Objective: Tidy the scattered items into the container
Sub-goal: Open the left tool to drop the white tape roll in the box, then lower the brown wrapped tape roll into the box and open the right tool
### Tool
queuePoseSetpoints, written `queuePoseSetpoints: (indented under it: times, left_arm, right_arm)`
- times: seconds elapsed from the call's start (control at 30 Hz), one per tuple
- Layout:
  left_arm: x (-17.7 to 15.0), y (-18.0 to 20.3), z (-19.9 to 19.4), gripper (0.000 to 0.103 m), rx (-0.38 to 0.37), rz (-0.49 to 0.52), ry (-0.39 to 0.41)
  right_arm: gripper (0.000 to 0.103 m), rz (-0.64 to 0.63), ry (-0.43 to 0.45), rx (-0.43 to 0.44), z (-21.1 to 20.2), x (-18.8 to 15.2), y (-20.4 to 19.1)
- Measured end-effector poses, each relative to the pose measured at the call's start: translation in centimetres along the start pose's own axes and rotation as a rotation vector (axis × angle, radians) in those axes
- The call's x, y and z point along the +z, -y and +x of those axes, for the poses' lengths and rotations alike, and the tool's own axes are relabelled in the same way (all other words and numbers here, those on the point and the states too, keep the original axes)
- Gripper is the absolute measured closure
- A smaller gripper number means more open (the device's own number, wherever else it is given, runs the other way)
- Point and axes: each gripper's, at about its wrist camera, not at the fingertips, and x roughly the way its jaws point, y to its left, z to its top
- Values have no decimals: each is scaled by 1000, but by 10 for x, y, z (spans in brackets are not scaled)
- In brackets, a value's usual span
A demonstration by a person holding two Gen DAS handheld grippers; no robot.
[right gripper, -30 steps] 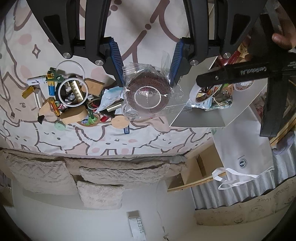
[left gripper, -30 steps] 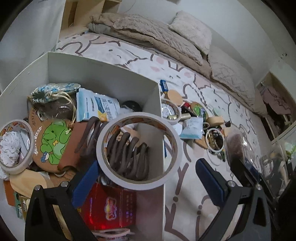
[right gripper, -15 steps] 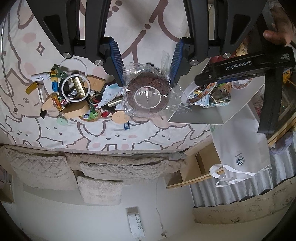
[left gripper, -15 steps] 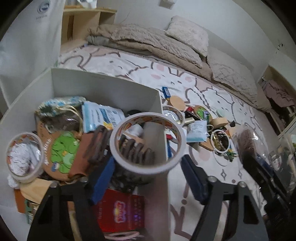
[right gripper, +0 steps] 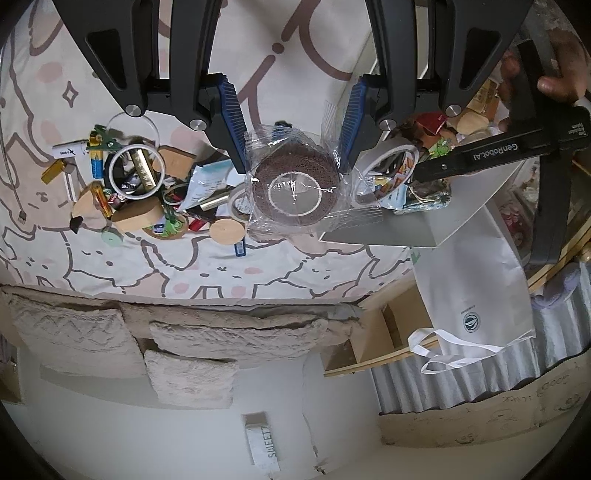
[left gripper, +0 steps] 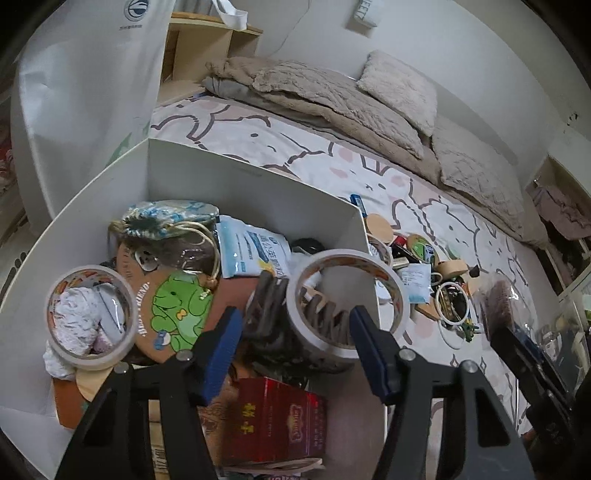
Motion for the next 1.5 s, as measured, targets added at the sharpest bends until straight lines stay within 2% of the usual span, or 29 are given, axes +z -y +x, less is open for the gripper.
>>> queuePoseSetpoints:
  times: [0.07, 0.13, 0.2, 0.27, 0.37, 0.57, 0.7, 0.83, 0.93, 1.03, 1.37, 1.43, 1.5]
  left_arm:
    - [4, 1, -2, 40, -17, 8, -2]
    - [12, 5, -1, 29, -22, 31, -4]
    - [24, 10, 1, 13, -15, 68, -7]
    - [33, 13, 9, 6, -29, 92, -31]
    - [35, 15, 23, 6, -9, 117, -73]
    - [33, 17, 45, 6, 167, 180, -109]
    - [38, 22, 63, 6, 190, 236, -174]
    - [47, 21, 78, 6, 253, 259, -183]
    - [50, 9, 90, 5, 289, 240, -205]
    - [52, -10, 94, 5, 362, 205, -201]
    - [59, -73, 71, 5, 574, 90, -115]
    - [60, -81, 64, 6, 580, 62, -101]
    - [60, -84, 55, 6, 546, 34, -88]
  right_arm:
    - [55, 2, 2, 1, 0, 1, 0]
    - [55, 6, 5, 0, -2, 2, 0]
    - [55, 8, 8, -1, -3, 3, 1]
    - [55, 8, 9, -2, -5, 3, 3]
    - [55, 2, 7, -5, -7, 4, 4]
    - [55, 9, 14, 1, -10, 5, 8]
    - [55, 6, 15, 0, -12, 6, 9]
    - [55, -3, 15, -7, -15, 6, 8]
    - [55, -13, 15, -12, -16, 8, 7]
    - [55, -14, 18, -6, -14, 12, 5]
    - [55, -48, 6, 46, 3, 20, -20]
    - [55, -59, 1, 60, 8, 23, -27]
    - [55, -66, -7, 77, 14, 27, -34]
